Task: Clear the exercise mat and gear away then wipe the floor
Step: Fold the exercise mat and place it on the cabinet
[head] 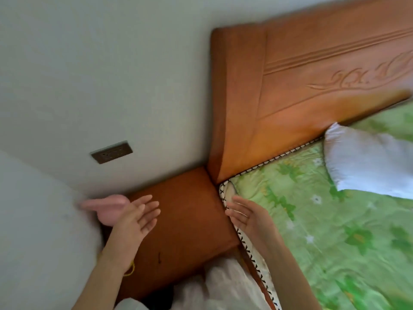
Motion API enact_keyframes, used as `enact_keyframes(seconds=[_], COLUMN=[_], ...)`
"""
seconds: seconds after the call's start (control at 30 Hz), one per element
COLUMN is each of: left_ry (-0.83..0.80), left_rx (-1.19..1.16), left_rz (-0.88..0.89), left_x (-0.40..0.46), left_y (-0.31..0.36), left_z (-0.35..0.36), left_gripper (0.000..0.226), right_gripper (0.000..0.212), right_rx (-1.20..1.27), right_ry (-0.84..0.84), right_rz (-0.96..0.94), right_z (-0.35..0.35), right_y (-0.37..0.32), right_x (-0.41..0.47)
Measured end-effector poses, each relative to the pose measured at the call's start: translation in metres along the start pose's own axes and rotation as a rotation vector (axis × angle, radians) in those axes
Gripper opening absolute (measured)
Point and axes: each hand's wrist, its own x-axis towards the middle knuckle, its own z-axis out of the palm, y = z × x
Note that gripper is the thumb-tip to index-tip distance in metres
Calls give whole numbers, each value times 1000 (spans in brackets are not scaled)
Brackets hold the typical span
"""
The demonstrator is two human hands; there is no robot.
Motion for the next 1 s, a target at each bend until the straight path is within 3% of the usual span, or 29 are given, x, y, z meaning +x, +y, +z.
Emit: enact_keyframes(seconds=[0.13,0.43,0.67,1.0], left_ry=[-139,-397,-697,-960], left_rx=[117,283,400,687], left_rz=[-60,3,-152,-305], left_x=[-10,-64,-142,-259], left_y=[-7,-52,-134,-264], left_z=[40,163,266,350], left_gripper=[27,23,20,20], right_gripper=[25,24,27,28], right_rx=[133,418,632,830], right_ry=[86,311,533,805], right_rz=[-87,-267,-434,-625], right_z=[-40,-165,-288,-408], right_y=[-15,-23,-2,59], right_x=[-36,-120,-225,-366])
